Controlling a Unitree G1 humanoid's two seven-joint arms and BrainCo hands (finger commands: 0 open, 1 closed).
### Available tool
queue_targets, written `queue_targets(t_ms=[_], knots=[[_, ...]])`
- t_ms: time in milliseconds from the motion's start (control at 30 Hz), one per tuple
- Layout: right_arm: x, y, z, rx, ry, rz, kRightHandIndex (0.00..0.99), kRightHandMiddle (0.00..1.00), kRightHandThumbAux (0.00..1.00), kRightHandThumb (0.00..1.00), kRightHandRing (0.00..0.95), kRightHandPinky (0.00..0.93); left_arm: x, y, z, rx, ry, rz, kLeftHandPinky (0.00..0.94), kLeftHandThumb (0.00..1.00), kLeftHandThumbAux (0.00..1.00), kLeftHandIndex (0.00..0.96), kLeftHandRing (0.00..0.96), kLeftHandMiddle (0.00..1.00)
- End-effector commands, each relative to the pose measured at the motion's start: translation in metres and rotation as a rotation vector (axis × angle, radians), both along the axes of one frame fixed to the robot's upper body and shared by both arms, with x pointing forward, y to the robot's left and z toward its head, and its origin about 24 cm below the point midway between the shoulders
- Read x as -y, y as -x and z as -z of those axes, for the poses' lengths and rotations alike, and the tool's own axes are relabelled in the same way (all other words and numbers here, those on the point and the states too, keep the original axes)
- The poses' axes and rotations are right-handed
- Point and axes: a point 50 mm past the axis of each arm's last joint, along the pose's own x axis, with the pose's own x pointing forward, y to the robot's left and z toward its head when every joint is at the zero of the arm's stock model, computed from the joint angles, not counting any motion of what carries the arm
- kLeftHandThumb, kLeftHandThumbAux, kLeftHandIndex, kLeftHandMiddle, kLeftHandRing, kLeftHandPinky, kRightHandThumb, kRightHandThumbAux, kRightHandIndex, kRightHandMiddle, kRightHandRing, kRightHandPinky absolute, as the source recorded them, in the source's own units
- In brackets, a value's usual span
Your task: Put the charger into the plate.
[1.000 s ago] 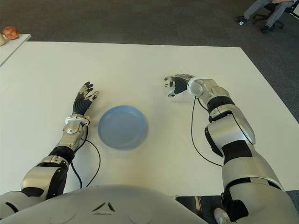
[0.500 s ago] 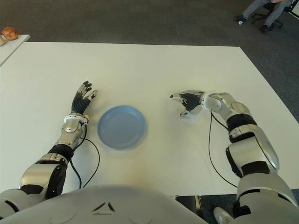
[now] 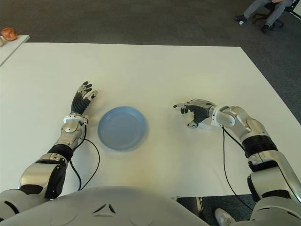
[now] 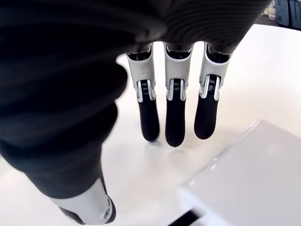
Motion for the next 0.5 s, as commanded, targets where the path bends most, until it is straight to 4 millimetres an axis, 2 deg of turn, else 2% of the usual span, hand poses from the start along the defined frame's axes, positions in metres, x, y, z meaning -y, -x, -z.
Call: queue_targets(t_ms=[33,333,500], knots=[[-0.0048,0.0092,-0.0108,-0.010,-0.038,-0.022,0.000,0.167,0.876,0.069,0.307,0.338,0.0011,0.0344,0.0396,-0.230,0.019,-0.007,0.115,0.000,0.535,0.077,0.121,0.131],[-0.0103,0.0153,-0.0184,-0.035,-0.080,-0.034,0.000,0.140,0.890,0.149,0.274,0.273,-0.0013,0.0349,0.0417,-0.257,0.010,-0.016,0.112,0.000,0.539,0.077,0.122,0.132],[-0.0104,0.0164,-0.0187,-0.044,-0.120,-0.009,0.000,0.099,0.888,0.155,0.211,0.258,-0.0012,0.0350,0.0418,-0.254,0.015,-0.020,0.109,0.000,0.551,0.067,0.120,0.128]])
